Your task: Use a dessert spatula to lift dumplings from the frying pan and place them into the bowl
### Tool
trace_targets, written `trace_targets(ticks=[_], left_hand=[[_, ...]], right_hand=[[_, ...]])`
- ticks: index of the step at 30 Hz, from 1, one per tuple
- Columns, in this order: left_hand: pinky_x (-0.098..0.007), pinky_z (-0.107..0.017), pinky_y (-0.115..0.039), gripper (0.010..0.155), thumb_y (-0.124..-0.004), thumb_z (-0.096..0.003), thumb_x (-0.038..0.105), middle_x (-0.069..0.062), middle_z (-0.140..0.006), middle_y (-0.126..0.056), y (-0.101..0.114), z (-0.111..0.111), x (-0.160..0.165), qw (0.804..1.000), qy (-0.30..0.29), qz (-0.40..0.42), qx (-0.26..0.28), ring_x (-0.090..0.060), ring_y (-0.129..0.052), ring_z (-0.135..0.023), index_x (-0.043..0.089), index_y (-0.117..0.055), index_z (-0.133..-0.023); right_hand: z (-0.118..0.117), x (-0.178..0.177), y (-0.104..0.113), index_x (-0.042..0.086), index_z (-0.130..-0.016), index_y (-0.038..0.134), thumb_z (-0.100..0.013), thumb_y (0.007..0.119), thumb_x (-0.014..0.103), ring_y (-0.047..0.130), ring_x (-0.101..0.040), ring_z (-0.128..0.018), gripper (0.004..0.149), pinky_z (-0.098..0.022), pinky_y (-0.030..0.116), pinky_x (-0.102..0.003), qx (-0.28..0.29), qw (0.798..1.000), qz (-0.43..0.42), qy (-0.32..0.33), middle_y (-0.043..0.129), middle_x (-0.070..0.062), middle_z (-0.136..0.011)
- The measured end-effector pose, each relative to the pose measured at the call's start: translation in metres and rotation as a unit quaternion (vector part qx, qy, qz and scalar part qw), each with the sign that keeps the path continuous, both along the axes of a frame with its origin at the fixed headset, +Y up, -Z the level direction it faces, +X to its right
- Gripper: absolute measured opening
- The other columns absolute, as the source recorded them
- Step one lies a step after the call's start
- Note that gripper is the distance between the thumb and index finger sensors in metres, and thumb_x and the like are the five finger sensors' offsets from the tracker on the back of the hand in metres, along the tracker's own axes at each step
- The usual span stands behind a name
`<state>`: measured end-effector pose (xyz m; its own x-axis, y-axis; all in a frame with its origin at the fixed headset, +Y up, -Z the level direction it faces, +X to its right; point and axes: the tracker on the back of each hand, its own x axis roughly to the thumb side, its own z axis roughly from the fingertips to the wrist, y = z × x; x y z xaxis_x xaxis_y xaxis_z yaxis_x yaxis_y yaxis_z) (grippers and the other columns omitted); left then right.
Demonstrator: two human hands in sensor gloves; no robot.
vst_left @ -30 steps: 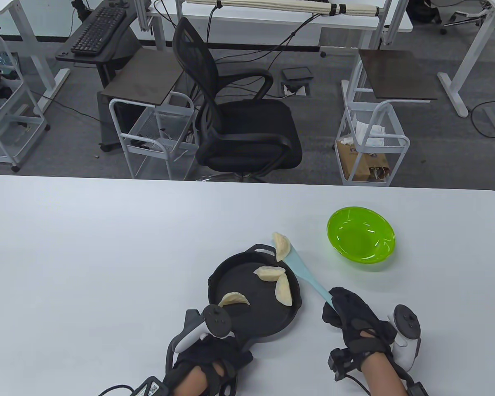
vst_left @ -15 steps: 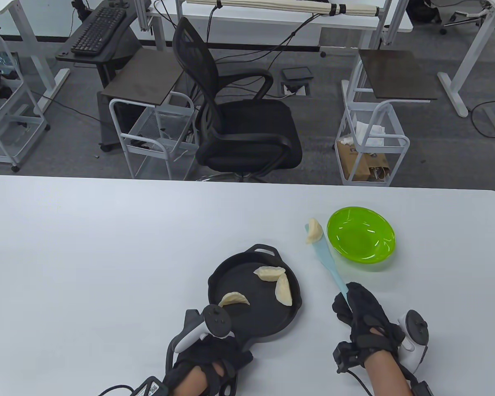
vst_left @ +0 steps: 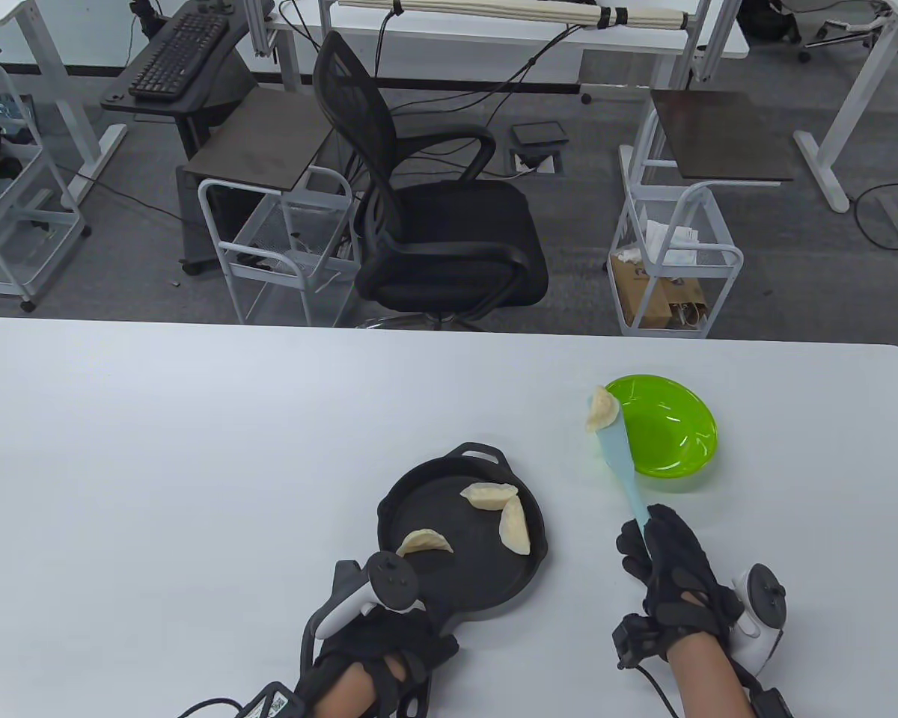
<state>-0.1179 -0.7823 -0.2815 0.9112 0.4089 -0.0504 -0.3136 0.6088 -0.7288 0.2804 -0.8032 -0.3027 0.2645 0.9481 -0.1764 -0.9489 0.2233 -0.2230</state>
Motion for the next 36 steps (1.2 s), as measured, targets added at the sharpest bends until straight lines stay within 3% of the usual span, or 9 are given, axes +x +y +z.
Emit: trace_targets(ticks=[19, 29, 36], left_hand=[[-0.047, -0.048, -0.078, 0.068, -0.070, -0.0461, 0.069, 0.008, -0.059, -0.104, 0.000, 0.000, 0.000, 1.000, 0.000, 0.000, 0.000, -0.021, -0.102, -0.043, 0.023, -0.066, -0.096], [-0.047, -0.047, -0.078, 0.068, -0.070, -0.0463, 0.069, 0.008, -0.059, -0.104, 0.000, 0.000, 0.000, 1.000, 0.000, 0.000, 0.000, -0.021, -0.102, -0.043, 0.023, -0.066, -0.096], [-0.047, -0.047, -0.078, 0.068, -0.070, -0.0462, 0.069, 0.008, -0.059, -0.104, 0.000, 0.000, 0.000, 1.000, 0.000, 0.000, 0.000, -0.021, -0.102, -0.043, 0.023, -0.066, -0.096]], right_hand=[[-0.003, 0.014, -0.006, 0.013, -0.110, 0.035, -0.060, 0.070, 0.037, 0.063, -0.045, -0.093, 0.066, -0.073, 0.046, -0.066, -0.005, 1.000, -0.010, -0.018, 0.060, -0.017, -0.106], [-0.006, 0.012, 0.001, 0.015, -0.112, 0.029, -0.061, 0.071, 0.041, 0.057, -0.047, -0.097, 0.071, -0.074, 0.043, -0.067, 0.015, 1.000, -0.016, 0.012, 0.051, -0.020, -0.111], [-0.006, 0.014, 0.009, 0.019, -0.113, 0.034, -0.060, 0.073, 0.040, 0.055, -0.049, -0.097, 0.069, -0.073, 0.043, -0.068, 0.024, 1.000, -0.002, 0.014, 0.049, -0.022, -0.111]])
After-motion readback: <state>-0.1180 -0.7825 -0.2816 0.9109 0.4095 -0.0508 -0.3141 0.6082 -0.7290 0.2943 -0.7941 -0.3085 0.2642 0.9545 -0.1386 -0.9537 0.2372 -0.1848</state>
